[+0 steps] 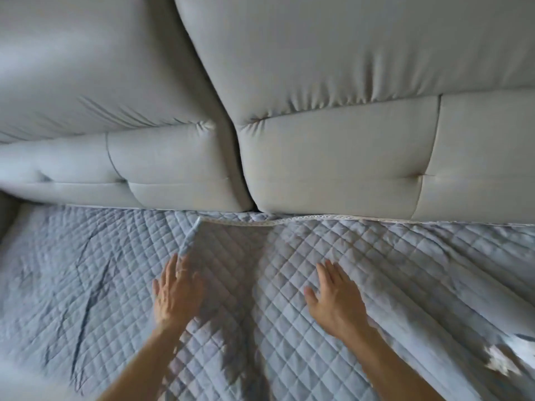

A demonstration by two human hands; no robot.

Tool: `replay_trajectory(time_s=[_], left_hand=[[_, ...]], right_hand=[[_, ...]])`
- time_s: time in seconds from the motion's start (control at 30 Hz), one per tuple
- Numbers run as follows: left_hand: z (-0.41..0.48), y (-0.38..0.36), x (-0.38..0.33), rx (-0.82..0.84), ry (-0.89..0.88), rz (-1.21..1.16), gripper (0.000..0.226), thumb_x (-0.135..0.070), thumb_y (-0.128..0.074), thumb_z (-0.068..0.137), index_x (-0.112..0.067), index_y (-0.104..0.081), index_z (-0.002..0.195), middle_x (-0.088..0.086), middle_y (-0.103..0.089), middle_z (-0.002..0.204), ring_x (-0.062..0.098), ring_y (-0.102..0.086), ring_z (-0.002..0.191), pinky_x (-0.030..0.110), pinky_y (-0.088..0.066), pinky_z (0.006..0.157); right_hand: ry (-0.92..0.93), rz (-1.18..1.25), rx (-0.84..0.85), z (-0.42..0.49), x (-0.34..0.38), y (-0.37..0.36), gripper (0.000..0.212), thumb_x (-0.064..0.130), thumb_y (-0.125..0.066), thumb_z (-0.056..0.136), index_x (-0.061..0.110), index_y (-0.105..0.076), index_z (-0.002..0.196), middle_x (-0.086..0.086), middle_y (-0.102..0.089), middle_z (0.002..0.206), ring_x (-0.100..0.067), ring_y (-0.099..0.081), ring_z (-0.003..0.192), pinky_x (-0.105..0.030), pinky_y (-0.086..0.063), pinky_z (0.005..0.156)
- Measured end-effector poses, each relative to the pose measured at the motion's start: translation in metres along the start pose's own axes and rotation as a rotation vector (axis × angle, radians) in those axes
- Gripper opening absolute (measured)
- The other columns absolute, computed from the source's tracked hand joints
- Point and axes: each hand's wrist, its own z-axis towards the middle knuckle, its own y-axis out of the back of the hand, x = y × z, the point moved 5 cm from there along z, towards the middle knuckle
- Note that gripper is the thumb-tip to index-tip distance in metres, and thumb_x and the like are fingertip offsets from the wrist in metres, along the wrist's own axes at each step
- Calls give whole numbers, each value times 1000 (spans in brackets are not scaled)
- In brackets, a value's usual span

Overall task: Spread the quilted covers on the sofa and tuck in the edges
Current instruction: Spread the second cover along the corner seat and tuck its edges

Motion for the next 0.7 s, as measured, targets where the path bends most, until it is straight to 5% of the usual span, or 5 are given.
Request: replay_trajectory(time_s=[0.17,0.33,0.43,0.57,0.7], left_hand=[[52,-32,140,322,374,-321,34,-23,-35,101,-7,-57,121,18,-58,128,37,-56,116,44,-46,97],[45,-74,149,727,255,-764,19,-36,-53,92,-25,-67,96,-1,-65,100,15,-60,96,26,-46,84],[29,-91,163,1081,258,-822,45,-57,-57,67,-24,-74,92,-2,-71,103,18,-65,95,32,-50,88],[14,-94,180,1370,309,-839,54,-63,-67,75,-15,-75,98,-1,-74,89,18,-69,81,28,-54,76],[46,-82,188,843,78,-834,19,-24,-75,72,-19,-59,81,-2,-60,70,16,-58,64,32,-47,58]], right_hand=[[123,45,-102,18,138,-48,76,60,-27,90,12,-40,148,-10,-41,152,-26,-39,139,-37,-31,113],[436,103,-343,43,280,-82,48,40,-47,94,11,-59,129,-6,-62,130,-22,-58,117,-34,-48,97],[596,-100,-240,62,344,-111,38,31,-48,93,13,-63,122,-4,-65,124,-23,-60,114,-36,-48,96],[71,-545,85,86,330,-135,62,58,-36,90,13,-57,127,-11,-59,129,-33,-52,121,-47,-42,100],[-505,-321,194,79,287,-117,121,98,-20,63,8,-50,138,-17,-53,140,-38,-50,126,-49,-44,101]])
